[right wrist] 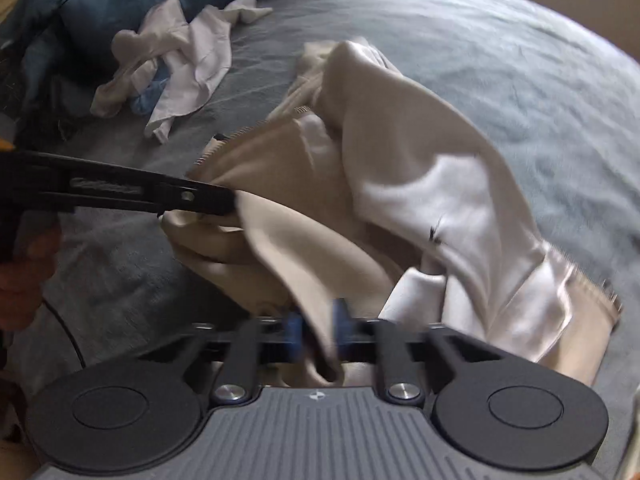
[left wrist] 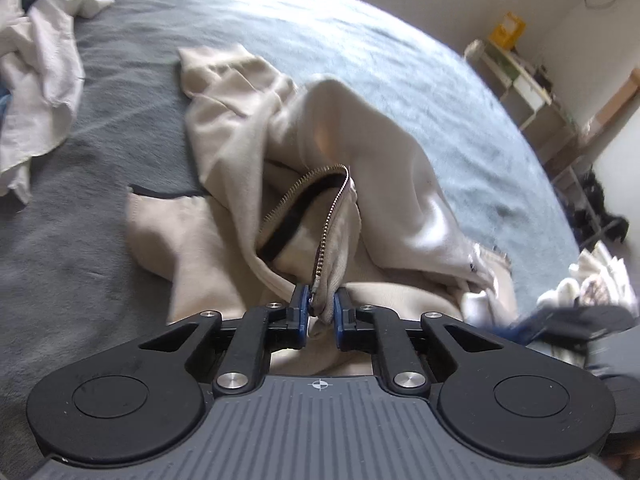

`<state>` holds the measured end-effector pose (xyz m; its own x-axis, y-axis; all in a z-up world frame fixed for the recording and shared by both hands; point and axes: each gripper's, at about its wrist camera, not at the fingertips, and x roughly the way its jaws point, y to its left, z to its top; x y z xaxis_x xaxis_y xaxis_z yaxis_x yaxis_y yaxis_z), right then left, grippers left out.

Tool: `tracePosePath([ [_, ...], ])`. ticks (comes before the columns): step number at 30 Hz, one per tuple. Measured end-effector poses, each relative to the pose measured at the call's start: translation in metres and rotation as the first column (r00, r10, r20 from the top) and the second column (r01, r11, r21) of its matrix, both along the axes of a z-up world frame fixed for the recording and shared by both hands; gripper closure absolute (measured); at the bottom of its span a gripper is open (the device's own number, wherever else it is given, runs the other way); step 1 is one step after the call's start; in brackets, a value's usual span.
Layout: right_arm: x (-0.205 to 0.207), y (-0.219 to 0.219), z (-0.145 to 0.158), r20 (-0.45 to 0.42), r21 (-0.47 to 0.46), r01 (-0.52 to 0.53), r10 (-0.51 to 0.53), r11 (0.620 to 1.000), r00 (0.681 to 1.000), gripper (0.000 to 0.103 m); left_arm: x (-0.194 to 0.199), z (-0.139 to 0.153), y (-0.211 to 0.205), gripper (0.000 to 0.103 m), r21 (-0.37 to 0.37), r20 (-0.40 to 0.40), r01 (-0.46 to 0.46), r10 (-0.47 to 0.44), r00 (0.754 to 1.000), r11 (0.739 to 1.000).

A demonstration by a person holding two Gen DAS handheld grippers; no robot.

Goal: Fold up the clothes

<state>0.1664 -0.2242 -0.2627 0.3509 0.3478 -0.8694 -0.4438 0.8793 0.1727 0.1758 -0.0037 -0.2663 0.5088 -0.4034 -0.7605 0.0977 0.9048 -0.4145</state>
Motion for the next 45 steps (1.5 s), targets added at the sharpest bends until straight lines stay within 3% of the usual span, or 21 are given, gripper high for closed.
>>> tracePosePath([
  [4,-0.022,-0.008,0.023,-0.047,0.158,0.004,0.003,0.987,0.999,0.096,-0.025,0.014,0.023,0.093,-0.056,0.016,-0.034,0.035,0.999,0.998],
  [7,-0.048,-0.014,0.036,-0.093,0.340,-0.058,0.095,0.939,0.991,0.098,-0.052,0.027,0.041,0.093,-0.105,0.013,-0.062,0.064,0.998,0.993],
  [9,-0.068,-0.009,0.038,-0.131,0.375,-0.118,0.179,0.920,0.975,0.098,-0.072,0.035,0.054,0.093,-0.131,-0.011,-0.076,0.075,0.997,0.988],
  [11,-0.091,0.000,0.037,-0.175,0.383,-0.192,0.275,0.904,0.945,0.098,-0.096,0.042,0.065,0.095,-0.141,-0.056,-0.079,0.072,0.996,0.987],
  [16,-0.146,0.028,0.027,-0.269,0.393,-0.365,0.485,0.844,0.832,0.098,-0.158,0.047,0.077,0.095,-0.058,-0.210,-0.047,0.034,0.977,0.997],
  [20,-0.168,0.046,-0.005,-0.347,0.408,-0.378,0.524,0.831,0.777,0.098,-0.186,0.028,0.079,0.095,0.006,-0.343,-0.030,0.031,0.939,1.000],
  [22,-0.178,0.057,-0.023,-0.371,0.376,-0.408,0.539,0.832,0.756,0.098,-0.190,0.014,0.082,0.095,0.030,-0.403,-0.011,0.022,0.915,0.999],
  [24,-0.183,0.067,-0.039,-0.396,0.285,-0.422,0.507,0.861,0.766,0.095,-0.189,0.000,0.087,0.093,0.059,-0.456,0.002,0.026,0.890,0.998],
  [26,-0.179,0.069,-0.040,-0.404,0.247,-0.413,0.481,0.877,0.778,0.083,-0.178,-0.002,0.096,0.088,0.076,-0.459,-0.016,0.049,0.887,0.997],
  [27,-0.174,0.067,-0.035,-0.396,0.253,-0.403,0.474,0.879,0.786,0.078,-0.172,-0.002,0.101,0.079,0.081,-0.454,-0.026,0.060,0.889,0.996],
  [29,-0.157,0.052,-0.009,-0.328,0.313,-0.351,0.448,0.882,0.832,0.061,-0.156,0.005,0.109,0.062,0.108,-0.389,-0.043,0.082,0.917,0.993],
  [30,-0.145,0.043,0.006,-0.293,0.336,-0.319,0.421,0.886,0.859,0.059,-0.148,0.010,0.113,0.057,0.124,-0.349,-0.052,0.092,0.933,0.991],
  [34,-0.086,0.012,0.054,-0.138,0.392,-0.205,0.277,0.897,0.951,0.050,-0.093,0.005,0.105,0.052,0.126,-0.205,-0.045,0.071,0.976,0.991],
  [37,-0.029,0.008,0.067,0.036,0.311,-0.152,0.148,0.938,0.988,0.045,-0.037,-0.015,0.076,0.040,0.096,-0.142,-0.008,0.021,0.990,0.995],
  [39,0.009,0.017,0.069,0.159,0.219,-0.114,0.080,0.969,0.984,0.043,0.001,-0.028,0.057,0.039,0.076,-0.099,0.018,-0.011,0.995,0.997],
  [41,0.047,0.035,0.063,0.287,0.113,-0.097,0.061,0.989,0.956,0.037,0.034,-0.042,0.036,0.039,0.091,-0.094,0.056,-0.048,0.994,0.994],
  [43,0.080,0.064,0.051,0.359,0.030,-0.125,0.106,0.992,0.927,0.026,0.056,-0.053,0.018,0.039,0.171,-0.104,0.080,-0.063,0.993,0.982],
  [45,0.106,0.092,0.030,0.380,-0.080,-0.156,0.175,0.984,0.908,0.026,0.070,-0.063,0.000,0.040,0.287,-0.127,0.107,-0.072,0.989,0.952],
])
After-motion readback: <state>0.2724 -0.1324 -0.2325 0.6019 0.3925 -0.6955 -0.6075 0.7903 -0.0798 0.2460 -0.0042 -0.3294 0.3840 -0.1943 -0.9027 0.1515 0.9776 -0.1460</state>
